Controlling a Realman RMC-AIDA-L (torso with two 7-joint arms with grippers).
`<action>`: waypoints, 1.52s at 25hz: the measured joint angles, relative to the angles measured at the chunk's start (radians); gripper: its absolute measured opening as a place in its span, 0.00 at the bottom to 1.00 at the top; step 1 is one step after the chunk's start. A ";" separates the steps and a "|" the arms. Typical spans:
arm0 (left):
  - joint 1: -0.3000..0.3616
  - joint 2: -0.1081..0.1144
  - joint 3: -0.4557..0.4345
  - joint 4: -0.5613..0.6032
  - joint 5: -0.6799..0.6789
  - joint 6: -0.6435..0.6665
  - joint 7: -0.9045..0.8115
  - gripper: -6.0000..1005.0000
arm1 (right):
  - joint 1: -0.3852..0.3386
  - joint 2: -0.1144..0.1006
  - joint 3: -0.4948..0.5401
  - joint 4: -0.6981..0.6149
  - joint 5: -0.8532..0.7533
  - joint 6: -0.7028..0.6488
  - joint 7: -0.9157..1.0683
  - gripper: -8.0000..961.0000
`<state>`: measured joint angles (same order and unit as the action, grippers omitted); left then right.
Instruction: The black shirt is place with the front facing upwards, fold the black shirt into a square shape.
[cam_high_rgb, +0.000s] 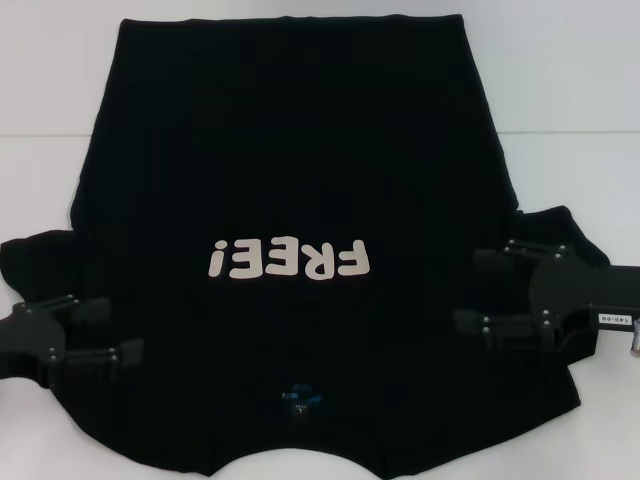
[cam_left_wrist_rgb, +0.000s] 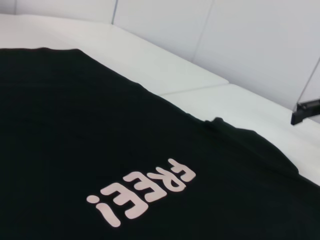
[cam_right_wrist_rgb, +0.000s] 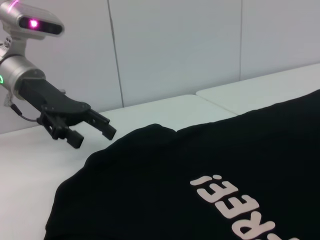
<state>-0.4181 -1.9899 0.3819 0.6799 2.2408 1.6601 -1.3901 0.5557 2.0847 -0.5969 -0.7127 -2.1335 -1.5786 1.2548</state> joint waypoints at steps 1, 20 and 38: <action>0.003 0.001 -0.012 0.001 0.000 0.005 -0.001 0.93 | 0.000 0.000 0.000 0.000 0.000 0.000 0.000 0.96; 0.011 0.003 -0.060 0.001 0.004 0.026 0.003 0.92 | -0.016 0.000 -0.008 0.026 -0.023 0.032 -0.007 0.96; -0.007 0.020 -0.112 -0.007 -0.008 0.029 -0.265 0.91 | -0.047 -0.015 -0.008 0.000 -0.047 -0.021 -0.009 0.96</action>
<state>-0.4252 -1.9696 0.2701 0.6725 2.2329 1.6894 -1.6553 0.5091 2.0694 -0.6050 -0.7123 -2.1805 -1.5998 1.2457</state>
